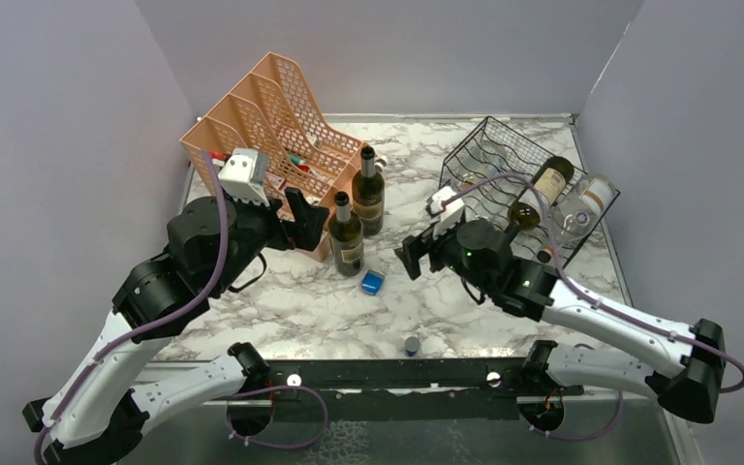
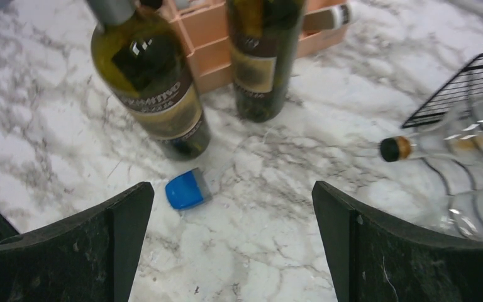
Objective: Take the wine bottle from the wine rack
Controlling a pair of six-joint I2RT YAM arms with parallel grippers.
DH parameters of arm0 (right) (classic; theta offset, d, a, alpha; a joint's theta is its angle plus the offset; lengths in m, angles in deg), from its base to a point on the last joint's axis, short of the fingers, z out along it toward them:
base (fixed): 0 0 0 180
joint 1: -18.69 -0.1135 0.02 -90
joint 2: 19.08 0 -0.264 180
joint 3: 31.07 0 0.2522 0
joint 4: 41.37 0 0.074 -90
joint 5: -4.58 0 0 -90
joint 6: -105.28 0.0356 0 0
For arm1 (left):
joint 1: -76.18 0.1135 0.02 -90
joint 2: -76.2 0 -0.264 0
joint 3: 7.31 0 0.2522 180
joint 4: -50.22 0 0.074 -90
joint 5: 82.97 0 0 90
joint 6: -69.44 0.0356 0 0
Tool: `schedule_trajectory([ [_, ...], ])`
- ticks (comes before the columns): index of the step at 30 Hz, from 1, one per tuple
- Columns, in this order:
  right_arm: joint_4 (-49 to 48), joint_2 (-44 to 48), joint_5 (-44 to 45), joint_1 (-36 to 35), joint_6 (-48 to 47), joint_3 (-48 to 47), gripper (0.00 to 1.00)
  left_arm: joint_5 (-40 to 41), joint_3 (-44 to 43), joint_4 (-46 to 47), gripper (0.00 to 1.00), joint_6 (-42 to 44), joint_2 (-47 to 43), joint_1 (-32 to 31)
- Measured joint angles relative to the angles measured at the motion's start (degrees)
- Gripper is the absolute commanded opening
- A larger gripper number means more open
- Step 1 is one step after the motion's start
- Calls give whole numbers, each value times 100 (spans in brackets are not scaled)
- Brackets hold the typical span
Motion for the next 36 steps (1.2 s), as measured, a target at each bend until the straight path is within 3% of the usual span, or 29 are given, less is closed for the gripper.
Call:
schedule_trajectory([
  [4,592,413,699,127,-4,-485,100,-103,0,177,99,28,81,0],
  [7,831,472,857,599,2,-730,100,-197,15,321,99,26,127,-2],
  [13,1375,-101,391,2352,343,-1497,100,-431,208,470,99,17,136,-2],
  [22,2542,-1620,-573,4328,1040,-3150,100,-850,243,682,99,111,155,0],
  [32,3193,-1285,-796,4374,1231,-3182,100,-2315,-24,1235,96,269,988,-22],
  [36,3386,-632,-581,4371,1241,-3300,100,-2398,-57,1554,96,258,1598,-610],
])
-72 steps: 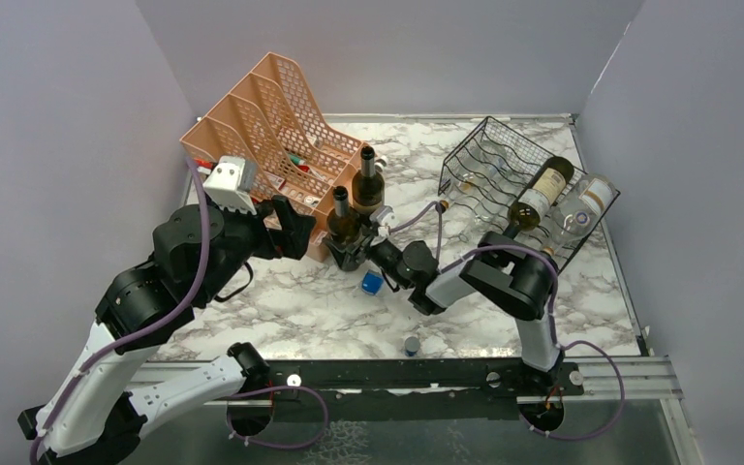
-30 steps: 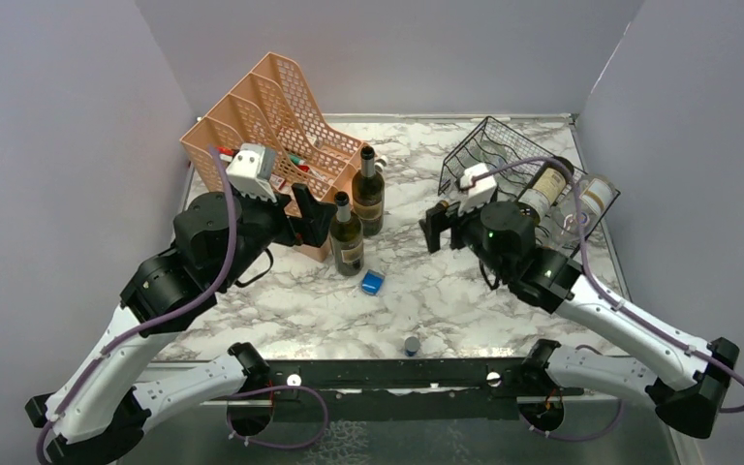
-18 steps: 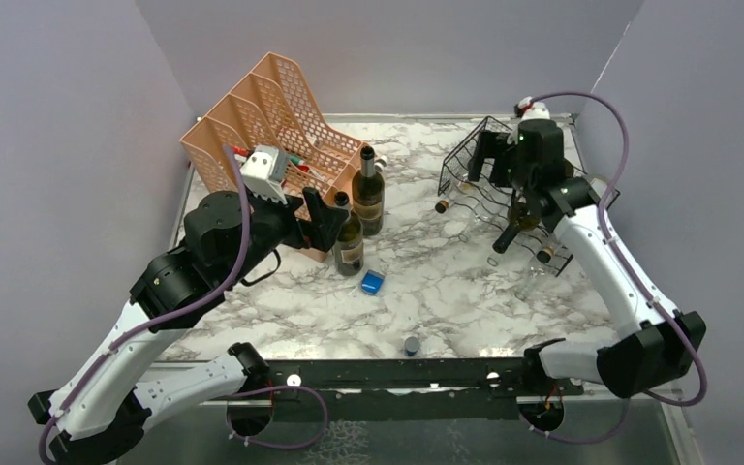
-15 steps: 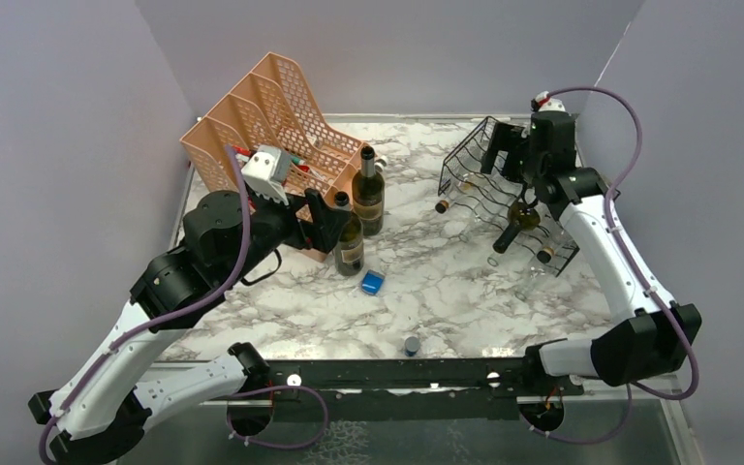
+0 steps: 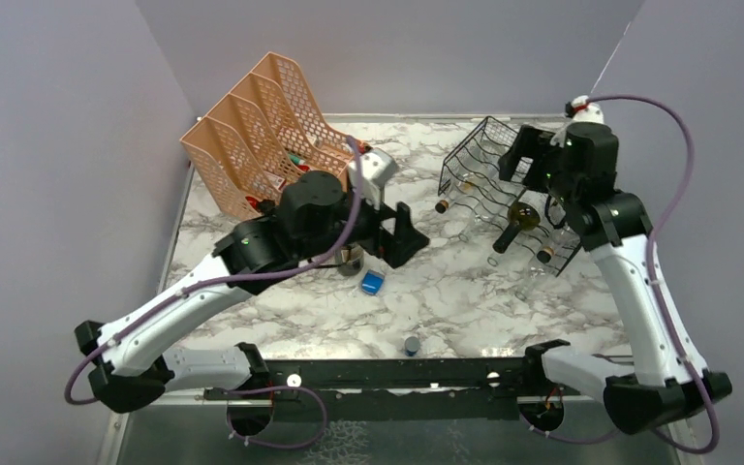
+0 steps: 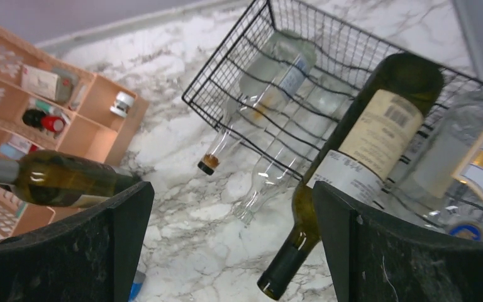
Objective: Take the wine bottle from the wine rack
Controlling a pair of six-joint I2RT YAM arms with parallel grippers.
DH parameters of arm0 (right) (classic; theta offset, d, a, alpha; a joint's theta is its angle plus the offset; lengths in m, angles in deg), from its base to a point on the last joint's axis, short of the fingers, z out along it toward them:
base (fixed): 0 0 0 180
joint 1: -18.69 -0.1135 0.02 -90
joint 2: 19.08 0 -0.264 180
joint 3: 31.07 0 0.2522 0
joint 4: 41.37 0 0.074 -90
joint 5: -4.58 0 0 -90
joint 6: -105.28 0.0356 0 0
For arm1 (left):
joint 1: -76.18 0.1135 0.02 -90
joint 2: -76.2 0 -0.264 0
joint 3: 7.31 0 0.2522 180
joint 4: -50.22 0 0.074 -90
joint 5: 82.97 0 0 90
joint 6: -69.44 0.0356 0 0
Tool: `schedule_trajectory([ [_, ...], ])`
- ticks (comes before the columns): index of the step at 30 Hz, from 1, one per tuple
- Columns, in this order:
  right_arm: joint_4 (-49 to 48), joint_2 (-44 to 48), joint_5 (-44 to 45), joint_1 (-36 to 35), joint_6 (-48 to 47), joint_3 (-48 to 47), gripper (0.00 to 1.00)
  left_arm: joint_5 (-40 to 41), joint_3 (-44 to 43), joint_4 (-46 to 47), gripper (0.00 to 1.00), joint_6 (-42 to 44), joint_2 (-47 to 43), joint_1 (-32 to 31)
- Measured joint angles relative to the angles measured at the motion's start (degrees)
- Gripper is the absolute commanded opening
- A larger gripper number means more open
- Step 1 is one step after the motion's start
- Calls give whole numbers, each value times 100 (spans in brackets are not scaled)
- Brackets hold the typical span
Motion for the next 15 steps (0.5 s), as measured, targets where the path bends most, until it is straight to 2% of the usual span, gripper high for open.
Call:
schedule_trajectory([
  [4,44,804,446,-4,-39,-181,100,323,-350,136,94,50,682,-881],
  [7,-39,1491,688,-4,-76,-203,100,616,-562,446,91,96,1204,-1241],
  [11,-236,2253,837,-4,-184,-208,100,898,-763,756,90,160,1985,-1434],
  [15,-321,2599,920,-4,-223,-240,100,970,-1143,931,92,144,2931,-1475],
])
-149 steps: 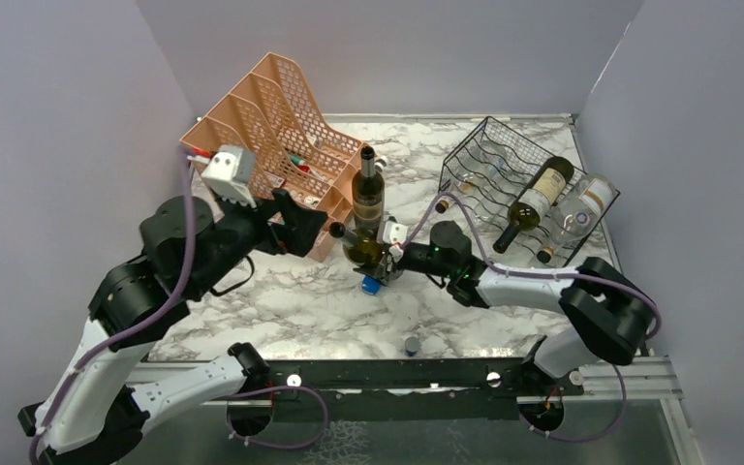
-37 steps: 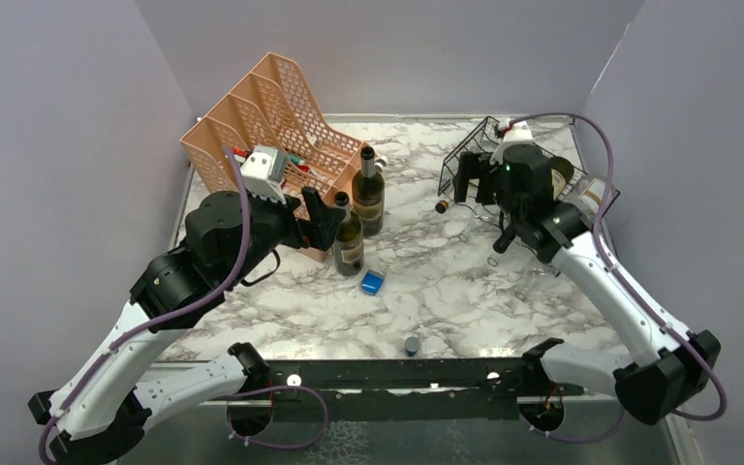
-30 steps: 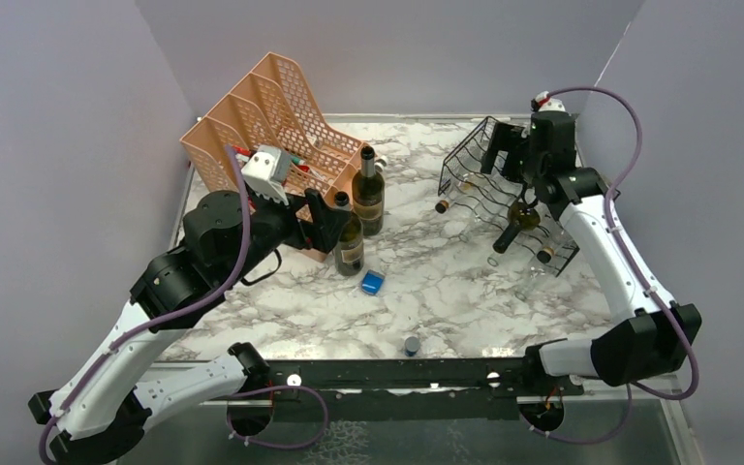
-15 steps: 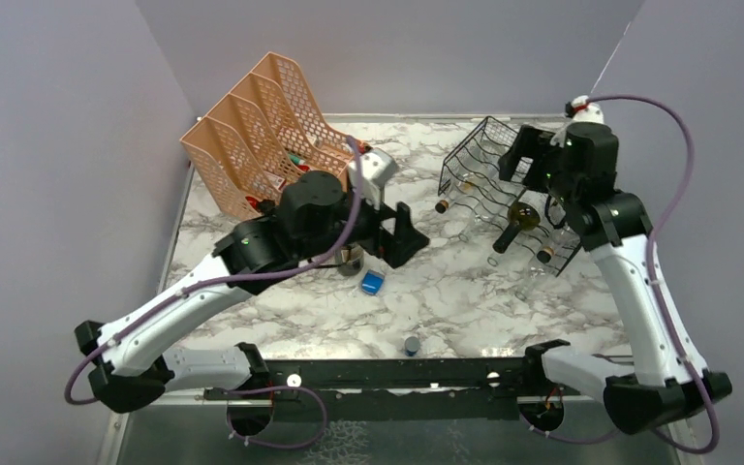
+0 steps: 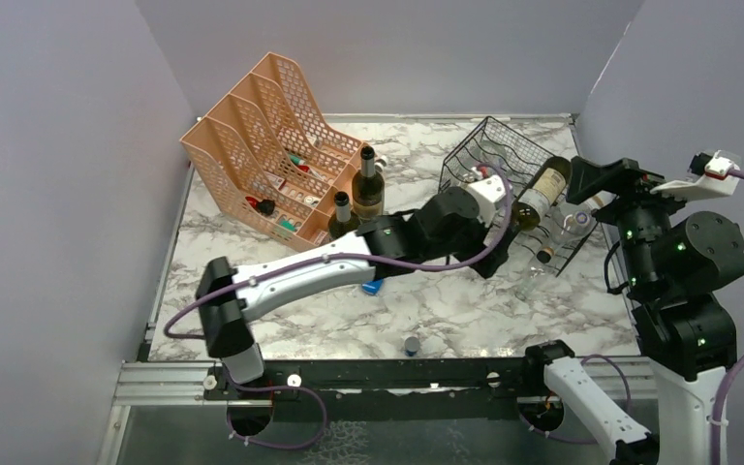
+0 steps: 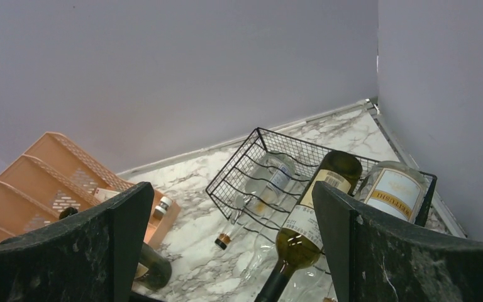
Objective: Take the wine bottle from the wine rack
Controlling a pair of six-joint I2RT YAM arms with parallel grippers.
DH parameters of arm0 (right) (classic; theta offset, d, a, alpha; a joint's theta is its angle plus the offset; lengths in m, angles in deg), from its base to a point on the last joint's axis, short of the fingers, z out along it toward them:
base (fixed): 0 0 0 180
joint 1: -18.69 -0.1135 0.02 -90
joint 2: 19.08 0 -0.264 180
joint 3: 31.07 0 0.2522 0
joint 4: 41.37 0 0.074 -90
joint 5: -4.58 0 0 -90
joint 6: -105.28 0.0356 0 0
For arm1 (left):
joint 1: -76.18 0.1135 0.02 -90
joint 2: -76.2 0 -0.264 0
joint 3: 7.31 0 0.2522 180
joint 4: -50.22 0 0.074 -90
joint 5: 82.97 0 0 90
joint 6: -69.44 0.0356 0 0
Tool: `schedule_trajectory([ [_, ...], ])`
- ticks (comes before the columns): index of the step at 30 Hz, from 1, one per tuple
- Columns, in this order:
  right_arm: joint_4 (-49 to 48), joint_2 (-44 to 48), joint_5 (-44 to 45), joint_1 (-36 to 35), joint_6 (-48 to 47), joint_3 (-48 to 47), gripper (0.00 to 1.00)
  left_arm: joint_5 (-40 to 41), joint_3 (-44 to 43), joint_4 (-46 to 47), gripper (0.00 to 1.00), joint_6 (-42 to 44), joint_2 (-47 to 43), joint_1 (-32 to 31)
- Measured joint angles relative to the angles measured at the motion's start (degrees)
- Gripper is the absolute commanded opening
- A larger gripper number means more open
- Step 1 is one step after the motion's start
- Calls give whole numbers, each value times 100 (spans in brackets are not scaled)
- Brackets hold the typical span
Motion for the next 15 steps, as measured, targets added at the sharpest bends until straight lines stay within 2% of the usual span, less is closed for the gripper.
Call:
schedule_trajectory([
  [7,68,389,-13,0,79,262,100,59,-1292,-24,92,-109,1853,37],
  [15,160,798,-46,0,195,466,100,15,-2092,-144,88,-409,2999,354],
])
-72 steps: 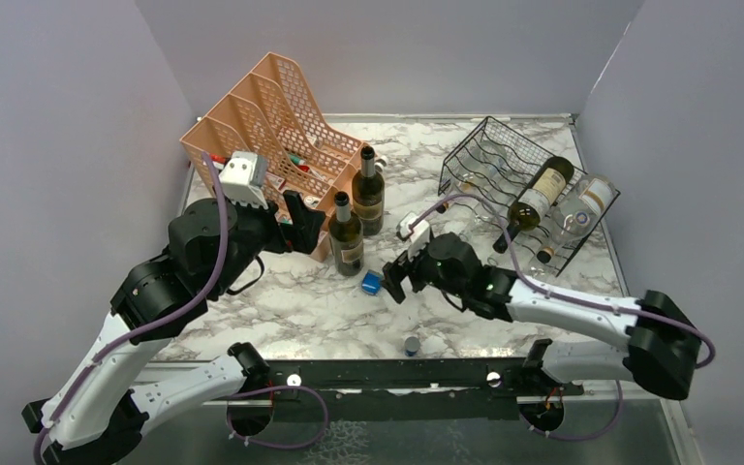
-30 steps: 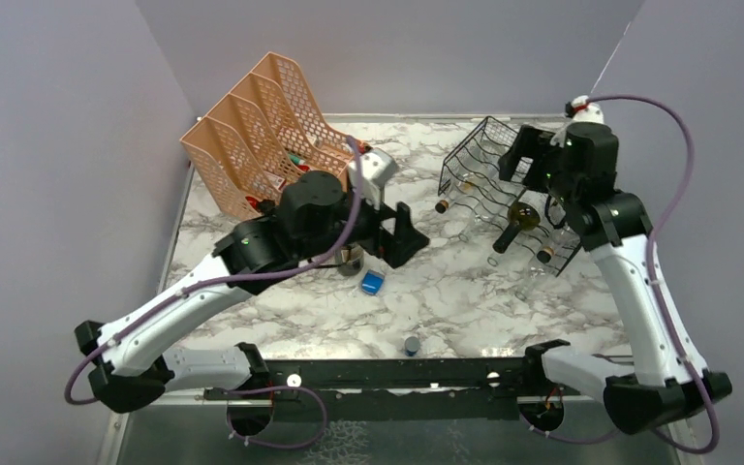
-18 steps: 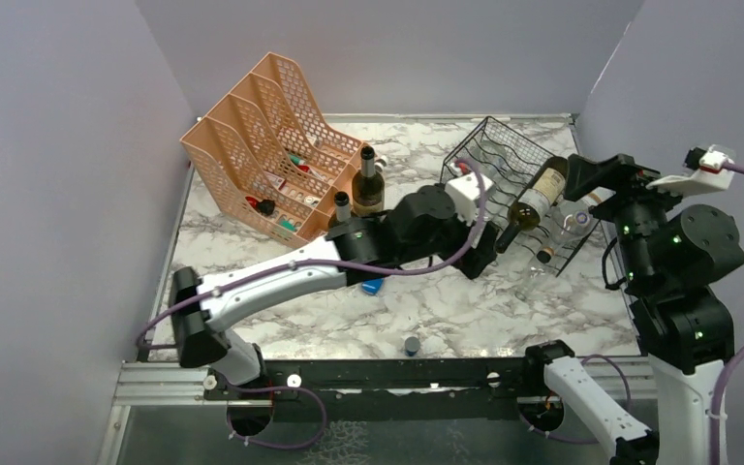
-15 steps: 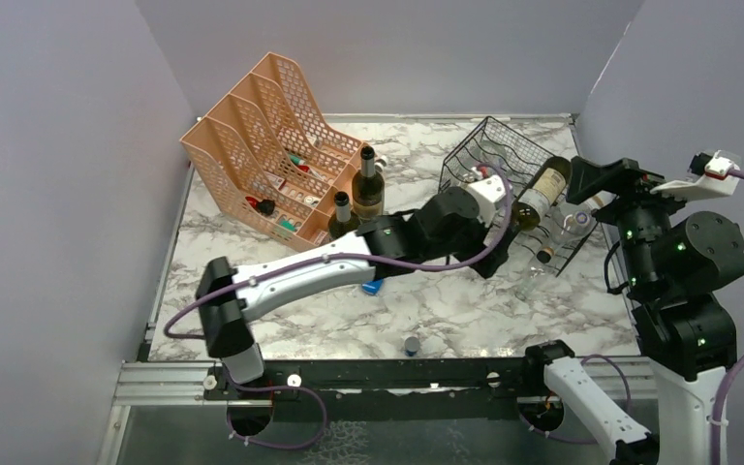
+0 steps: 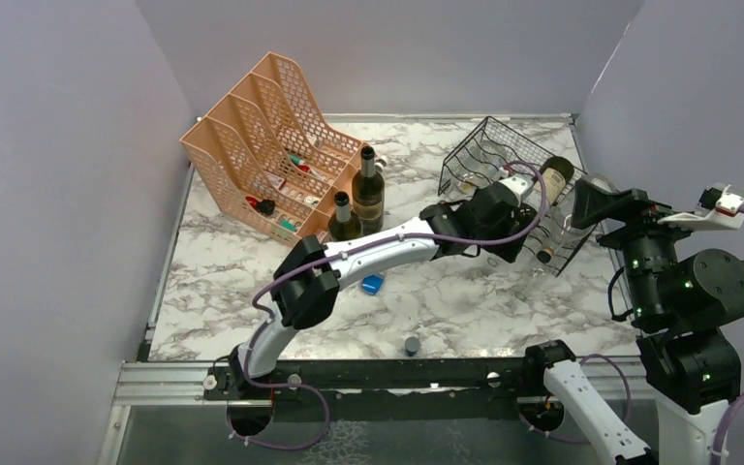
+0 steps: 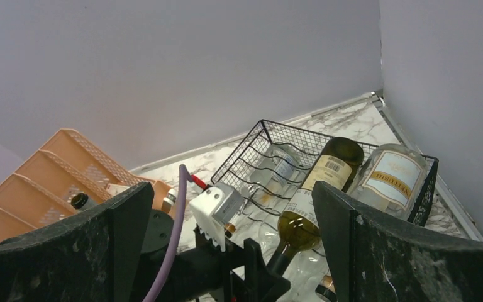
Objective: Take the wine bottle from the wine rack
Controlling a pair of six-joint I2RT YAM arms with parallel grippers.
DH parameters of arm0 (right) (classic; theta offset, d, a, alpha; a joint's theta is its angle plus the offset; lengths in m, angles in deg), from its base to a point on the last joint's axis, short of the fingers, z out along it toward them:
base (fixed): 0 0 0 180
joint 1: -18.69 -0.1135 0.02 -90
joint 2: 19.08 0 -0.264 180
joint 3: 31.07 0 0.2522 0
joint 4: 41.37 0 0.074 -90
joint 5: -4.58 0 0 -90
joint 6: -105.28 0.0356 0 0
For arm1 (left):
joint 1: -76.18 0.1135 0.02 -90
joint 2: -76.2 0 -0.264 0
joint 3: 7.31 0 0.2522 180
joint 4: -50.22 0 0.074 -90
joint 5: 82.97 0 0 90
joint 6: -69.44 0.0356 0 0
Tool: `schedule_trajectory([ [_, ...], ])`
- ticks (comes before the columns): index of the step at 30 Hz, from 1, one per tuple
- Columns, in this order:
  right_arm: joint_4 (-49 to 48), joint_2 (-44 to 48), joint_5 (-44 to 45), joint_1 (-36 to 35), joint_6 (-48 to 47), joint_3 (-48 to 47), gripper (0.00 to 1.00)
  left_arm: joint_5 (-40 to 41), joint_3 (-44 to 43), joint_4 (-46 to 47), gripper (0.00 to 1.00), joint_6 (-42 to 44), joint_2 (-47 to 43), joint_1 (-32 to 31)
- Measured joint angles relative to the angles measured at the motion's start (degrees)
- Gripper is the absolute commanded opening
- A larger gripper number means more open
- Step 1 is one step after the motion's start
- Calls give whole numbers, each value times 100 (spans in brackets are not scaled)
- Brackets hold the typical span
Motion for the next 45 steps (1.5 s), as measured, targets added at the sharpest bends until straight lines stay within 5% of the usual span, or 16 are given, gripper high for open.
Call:
schedule_trajectory([
  [17,247,225,4,0,-20,15,100,-837,-1255,-24,58,-326,1204,404],
  [45,188,306,-122,0,-424,17,100,-1628,-1381,-118,5,-730,1285,739],
])
